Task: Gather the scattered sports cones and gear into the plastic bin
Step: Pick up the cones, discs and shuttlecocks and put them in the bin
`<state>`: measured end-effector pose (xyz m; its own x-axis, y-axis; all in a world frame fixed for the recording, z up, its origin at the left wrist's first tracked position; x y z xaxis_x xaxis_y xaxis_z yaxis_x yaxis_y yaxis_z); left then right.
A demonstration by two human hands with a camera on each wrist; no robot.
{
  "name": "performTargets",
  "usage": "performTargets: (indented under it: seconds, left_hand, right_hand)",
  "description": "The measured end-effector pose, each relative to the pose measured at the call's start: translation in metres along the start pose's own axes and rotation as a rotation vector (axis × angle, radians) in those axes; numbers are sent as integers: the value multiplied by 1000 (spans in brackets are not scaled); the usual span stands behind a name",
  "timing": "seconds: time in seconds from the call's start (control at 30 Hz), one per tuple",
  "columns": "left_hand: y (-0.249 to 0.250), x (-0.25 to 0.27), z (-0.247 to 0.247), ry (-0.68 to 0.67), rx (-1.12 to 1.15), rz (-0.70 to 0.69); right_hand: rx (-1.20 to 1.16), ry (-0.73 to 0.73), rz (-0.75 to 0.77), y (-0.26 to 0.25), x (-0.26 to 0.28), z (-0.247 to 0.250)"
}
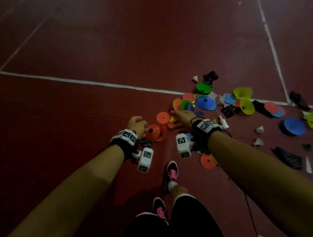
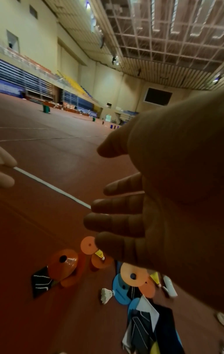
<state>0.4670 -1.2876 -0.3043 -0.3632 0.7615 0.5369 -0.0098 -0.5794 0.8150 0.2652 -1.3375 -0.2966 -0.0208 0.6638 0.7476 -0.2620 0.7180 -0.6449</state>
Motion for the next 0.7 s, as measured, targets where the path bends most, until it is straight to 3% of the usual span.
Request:
performTargets:
  seconds: [0.13, 0.3, 0.5, 0.7]
  left_hand:
    - [-1, -88, -13, 60, -13, 11]
    - [-27, -189, -25, 127, 45, 77]
    - [-125, -298, -44, 201, 182, 246]
    - [-213, -423, -75, 149, 207, 241]
  right_hand:
    - [61, -101, -49, -16, -96, -22]
    - [97, -108, -136, -2, -214, -45]
    - [151, -114, -268, 77, -347, -77]
    - [133, -78, -298, 151, -496, -128]
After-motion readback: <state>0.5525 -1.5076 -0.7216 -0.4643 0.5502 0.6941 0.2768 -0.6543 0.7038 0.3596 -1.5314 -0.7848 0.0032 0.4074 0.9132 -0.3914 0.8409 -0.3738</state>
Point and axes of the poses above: each hand's wrist, its own x-axis away from the middle knuckle, its own z-axis out of the back of the hand, y = z × x, the point moved 6 cm from there along -x, towards the middle knuckle, and after that the axes turned 5 degrees about -z, right-handed, at the moved point
